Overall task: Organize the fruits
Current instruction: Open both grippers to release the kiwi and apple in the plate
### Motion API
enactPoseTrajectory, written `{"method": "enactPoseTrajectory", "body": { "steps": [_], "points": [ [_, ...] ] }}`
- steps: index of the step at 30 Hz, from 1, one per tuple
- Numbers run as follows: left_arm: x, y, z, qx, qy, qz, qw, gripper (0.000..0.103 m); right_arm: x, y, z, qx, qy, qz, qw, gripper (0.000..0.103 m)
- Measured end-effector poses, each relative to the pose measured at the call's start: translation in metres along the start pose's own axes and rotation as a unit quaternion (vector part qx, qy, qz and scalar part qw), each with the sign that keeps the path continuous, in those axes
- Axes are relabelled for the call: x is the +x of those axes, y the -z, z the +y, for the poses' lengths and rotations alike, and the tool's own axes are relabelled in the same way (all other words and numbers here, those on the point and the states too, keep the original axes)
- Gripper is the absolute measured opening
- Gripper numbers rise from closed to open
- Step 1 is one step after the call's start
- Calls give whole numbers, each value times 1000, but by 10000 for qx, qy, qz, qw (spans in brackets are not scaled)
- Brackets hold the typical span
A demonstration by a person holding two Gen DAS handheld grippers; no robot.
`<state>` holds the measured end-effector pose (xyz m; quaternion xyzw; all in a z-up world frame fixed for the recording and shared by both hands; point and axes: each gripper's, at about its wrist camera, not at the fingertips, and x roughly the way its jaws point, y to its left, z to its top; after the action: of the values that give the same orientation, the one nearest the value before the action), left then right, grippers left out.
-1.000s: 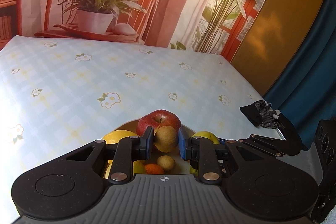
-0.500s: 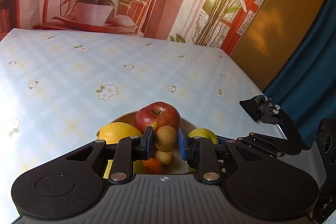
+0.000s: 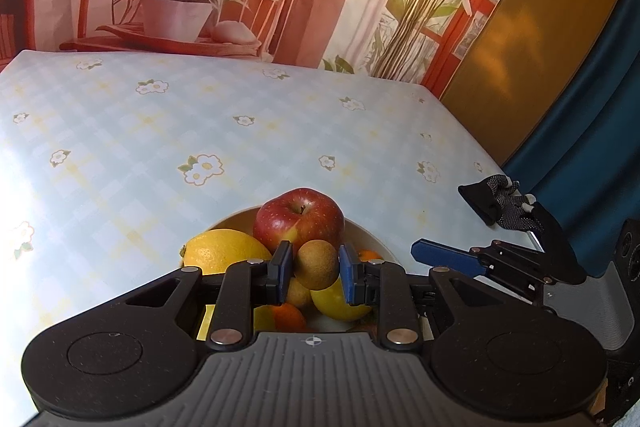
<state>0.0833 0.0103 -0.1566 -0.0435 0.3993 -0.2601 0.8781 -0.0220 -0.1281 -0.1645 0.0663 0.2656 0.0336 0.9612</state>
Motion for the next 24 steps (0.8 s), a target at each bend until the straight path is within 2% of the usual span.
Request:
{"method": "enactPoseTrajectory", "body": {
  "steps": [16, 24],
  "points": [
    [6, 1, -1, -18, 49, 102, 9999, 27, -4, -2, -6, 81, 106, -95, 9999, 44],
    [-6, -2, 2, -53, -156, -142, 9998, 28, -5, -1, -6, 79, 155, -100, 9998, 44]
  ]
}}
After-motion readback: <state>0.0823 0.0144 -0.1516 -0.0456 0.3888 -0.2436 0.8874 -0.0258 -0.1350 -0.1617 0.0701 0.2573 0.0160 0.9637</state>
